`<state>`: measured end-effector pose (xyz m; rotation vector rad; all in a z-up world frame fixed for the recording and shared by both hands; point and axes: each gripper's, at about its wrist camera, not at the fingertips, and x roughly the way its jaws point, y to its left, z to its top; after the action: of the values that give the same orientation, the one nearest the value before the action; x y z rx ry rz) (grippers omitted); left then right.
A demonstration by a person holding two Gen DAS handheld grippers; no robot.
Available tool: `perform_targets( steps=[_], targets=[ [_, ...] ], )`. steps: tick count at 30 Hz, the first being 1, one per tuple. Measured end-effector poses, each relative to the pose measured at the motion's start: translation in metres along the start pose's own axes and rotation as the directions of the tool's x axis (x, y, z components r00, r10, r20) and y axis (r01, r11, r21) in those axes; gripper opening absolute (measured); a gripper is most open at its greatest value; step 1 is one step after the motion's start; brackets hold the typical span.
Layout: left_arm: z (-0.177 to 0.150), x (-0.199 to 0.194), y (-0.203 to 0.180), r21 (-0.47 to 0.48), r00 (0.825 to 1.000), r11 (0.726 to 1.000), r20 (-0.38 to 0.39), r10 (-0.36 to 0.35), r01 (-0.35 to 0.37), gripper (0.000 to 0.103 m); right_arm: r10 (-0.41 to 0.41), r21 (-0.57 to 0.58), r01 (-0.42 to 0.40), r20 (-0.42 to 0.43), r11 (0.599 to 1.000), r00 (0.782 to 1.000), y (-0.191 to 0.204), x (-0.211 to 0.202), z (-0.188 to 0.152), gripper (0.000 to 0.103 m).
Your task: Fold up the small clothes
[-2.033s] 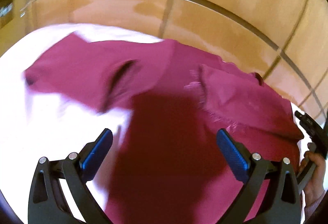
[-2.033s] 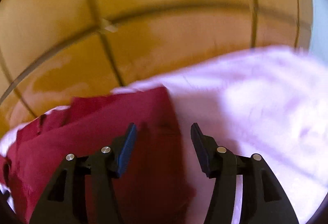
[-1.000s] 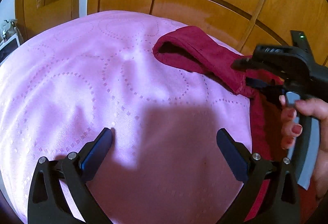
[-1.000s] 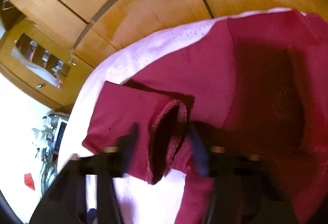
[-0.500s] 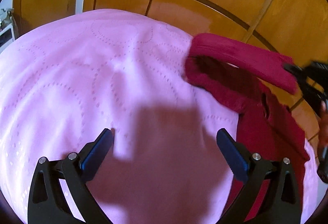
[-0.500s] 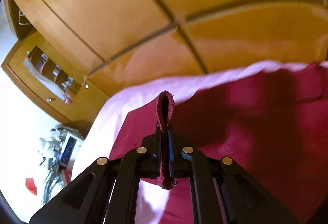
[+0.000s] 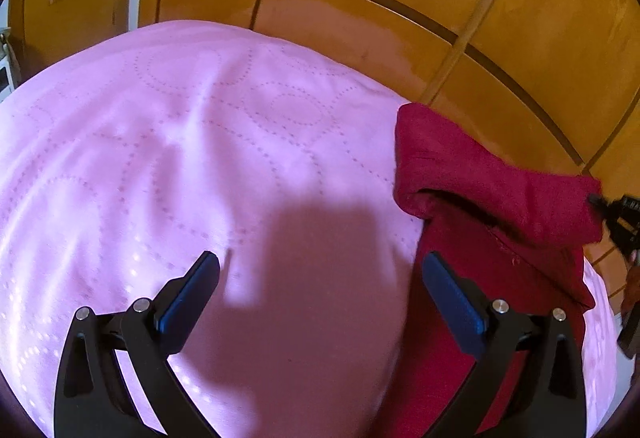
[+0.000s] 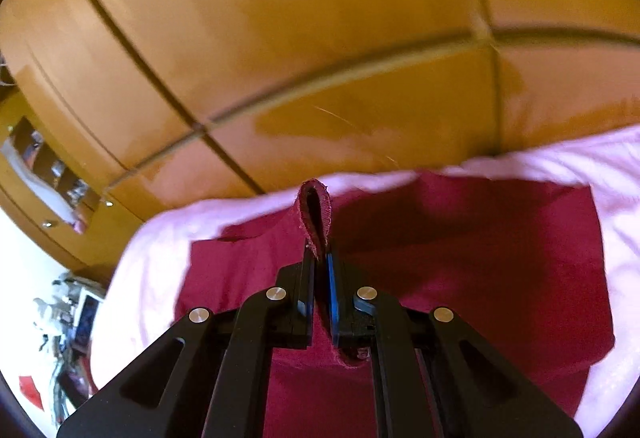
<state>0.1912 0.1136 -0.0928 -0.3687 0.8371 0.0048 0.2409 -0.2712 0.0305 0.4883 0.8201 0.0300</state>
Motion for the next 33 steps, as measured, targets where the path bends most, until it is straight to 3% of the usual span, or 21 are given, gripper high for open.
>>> perform_targets(
  steps=[5, 10, 12, 13, 17, 19, 20, 21, 22, 25, 27, 29, 31, 33],
  targets=[
    [0.000, 0.000, -0.015, 0.040, 1.000, 0.999, -0.005, -0.006, 0.006, 0.101, -0.022, 0.099, 0.026, -0.038, 0.995, 0.999, -0.035, 0.015, -0.014, 0.005],
    [0.007, 0.002, -0.039, 0.105, 1.000, 0.994, 0.000, -0.014, 0.014, 0.101, -0.083, 0.102, 0.094, -0.109, 0.990, 0.991, -0.058, 0.040, -0.030, 0.005],
    [0.012, 0.004, -0.050, 0.132, 1.000, 0.991, 0.004, -0.021, 0.021, 0.101, -0.099, 0.087, 0.109, -0.111, 0.990, 0.989, -0.057, 0.039, -0.035, 0.020],
    [0.014, 0.006, -0.054, 0.145, 1.000, 0.989, 0.006, -0.022, 0.021, 0.101, -0.125, 0.080, 0.133, -0.102, 0.988, 0.987, -0.056, 0.037, -0.036, 0.038],
    [0.026, 0.021, -0.078, 0.202, 1.000, 0.979, 0.015, -0.008, 0.005, 0.101, -0.023, 0.151, 0.031, -0.055, 0.988, 0.998, -0.067, 0.025, -0.039, 0.056],
    [0.031, 0.030, -0.090, 0.220, 1.000, 0.976, 0.007, -0.004, 0.002, 0.101, 0.031, 0.190, -0.015, -0.082, 0.982, 0.996, -0.070, 0.031, -0.043, 0.052],
    [0.032, 0.034, -0.095, 0.224, 1.000, 0.975, 0.000, -0.004, 0.003, 0.101, 0.033, 0.182, -0.015, -0.101, 0.983, 0.994, -0.067, 0.035, -0.045, 0.023],
    [0.033, 0.039, -0.101, 0.230, 1.000, 0.973, -0.012, -0.008, 0.010, 0.101, 0.023, 0.159, -0.006, -0.111, 0.987, 0.994, -0.062, 0.038, -0.046, 0.009],
    [0.034, 0.045, -0.107, 0.240, 1.000, 0.971, -0.022, -0.012, 0.017, 0.101, 0.000, 0.109, 0.014, -0.120, 0.994, 0.993, -0.055, 0.038, -0.046, 0.005],
    [0.031, 0.065, -0.120, 0.290, 0.998, 0.957, -0.063, 0.017, 0.002, 0.101, -0.085, 0.004, 0.085, -0.042, 0.996, 0.996, -0.042, 0.023, -0.041, 0.005],
    [0.026, 0.077, -0.124, 0.306, 0.994, 0.952, -0.103, 0.041, -0.008, 0.101, -0.178, -0.050, 0.176, -0.036, 0.983, 0.983, -0.040, 0.025, -0.040, 0.006],
    [0.023, 0.077, -0.124, 0.297, 0.991, 0.955, -0.126, 0.032, 0.007, 0.101, -0.229, -0.067, 0.223, -0.097, 0.972, 0.969, -0.047, 0.037, -0.041, 0.023],
    [0.024, 0.067, -0.123, 0.286, 0.995, 0.958, -0.097, 0.026, 0.003, 0.101, -0.244, -0.029, 0.242, -0.066, 0.970, 0.968, -0.055, 0.029, -0.040, 0.030],
    [0.030, 0.049, -0.121, 0.262, 1.000, 0.965, -0.013, -0.008, 0.011, 0.101, -0.235, -0.034, 0.237, 0.060, 0.971, 0.970, -0.049, 0.009, -0.038, 0.030]
  ],
)
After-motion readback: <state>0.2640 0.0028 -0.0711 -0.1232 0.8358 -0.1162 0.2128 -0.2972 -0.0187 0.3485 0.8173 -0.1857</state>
